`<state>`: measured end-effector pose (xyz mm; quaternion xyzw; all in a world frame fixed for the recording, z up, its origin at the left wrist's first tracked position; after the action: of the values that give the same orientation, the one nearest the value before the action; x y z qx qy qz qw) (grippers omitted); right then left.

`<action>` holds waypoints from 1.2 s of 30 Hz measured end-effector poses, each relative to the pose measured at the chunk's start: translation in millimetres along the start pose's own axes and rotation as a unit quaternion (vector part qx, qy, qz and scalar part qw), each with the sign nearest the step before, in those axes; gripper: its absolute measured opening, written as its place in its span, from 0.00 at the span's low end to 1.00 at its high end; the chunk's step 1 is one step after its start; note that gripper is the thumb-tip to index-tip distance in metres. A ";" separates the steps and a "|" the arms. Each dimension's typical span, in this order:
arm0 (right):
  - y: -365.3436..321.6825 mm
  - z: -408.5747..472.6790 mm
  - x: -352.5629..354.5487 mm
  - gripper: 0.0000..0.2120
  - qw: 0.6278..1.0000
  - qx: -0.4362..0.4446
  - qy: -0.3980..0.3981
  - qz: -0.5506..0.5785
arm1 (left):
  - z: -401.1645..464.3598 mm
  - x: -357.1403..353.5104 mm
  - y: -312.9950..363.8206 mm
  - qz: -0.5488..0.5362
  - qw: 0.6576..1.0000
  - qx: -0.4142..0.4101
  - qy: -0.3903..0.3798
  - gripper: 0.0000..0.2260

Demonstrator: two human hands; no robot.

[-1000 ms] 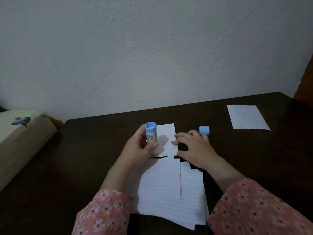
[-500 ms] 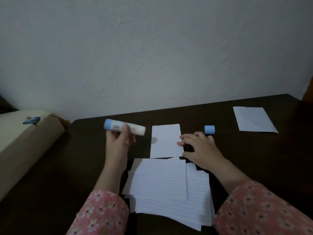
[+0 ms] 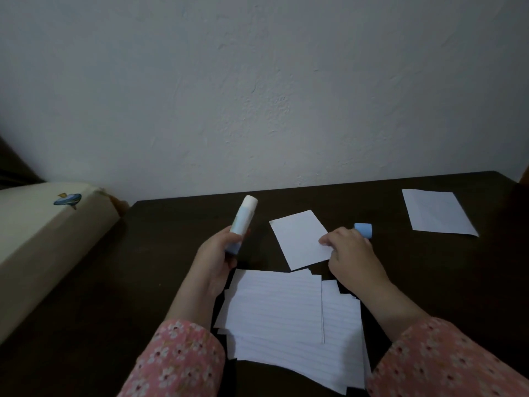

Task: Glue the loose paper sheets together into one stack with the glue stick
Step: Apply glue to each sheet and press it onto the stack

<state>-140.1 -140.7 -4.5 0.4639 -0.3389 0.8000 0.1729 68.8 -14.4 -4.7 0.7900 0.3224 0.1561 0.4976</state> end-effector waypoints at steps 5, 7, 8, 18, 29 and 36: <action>-7.4 -2.0 -7.4 0.28 0.998 -0.054 -0.025 -0.022 | 0.9 -9.0 0.0 -0.020 1.000 0.002 -0.007 0.13; -10.4 -0.7 -11.7 0.32 0.997 -0.061 -0.044 -0.028 | 0.9 -11.0 0.1 -0.012 1.000 -0.005 -0.001 0.16; -11.0 0.3 -12.1 0.32 0.997 -0.060 -0.048 -0.028 | 0.6 -12.1 -0.1 -0.013 1.000 -0.010 -0.001 0.16; -9.4 6.0 -11.5 0.22 0.994 0.004 -0.108 -0.015 | -2.2 -2.0 13.4 0.220 0.947 -0.178 0.153 0.19; -10.1 1.9 -1.5 0.17 0.997 0.043 -0.048 0.036 | -48.5 -0.6 30.4 0.179 0.884 -0.332 0.277 0.27; 38.8 -10.9 78.4 0.07 0.975 -0.038 0.208 0.062 | -37.1 -86.6 11.1 0.460 0.828 -0.299 0.116 0.14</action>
<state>-209.8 -163.5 44.4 0.2582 -0.3537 0.8747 0.2076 -12.7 -49.8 28.5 0.6358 -0.0850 0.5462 0.5387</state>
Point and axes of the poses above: each hand's wrist, its own z-axis towards the middle knuckle, its own x-axis out of the back of the hand, y = z × x, the point moved 8 cm from there along z, towards the middle knuckle, and after that the axes turned 10 degrees about x, right-handed, at the moved point
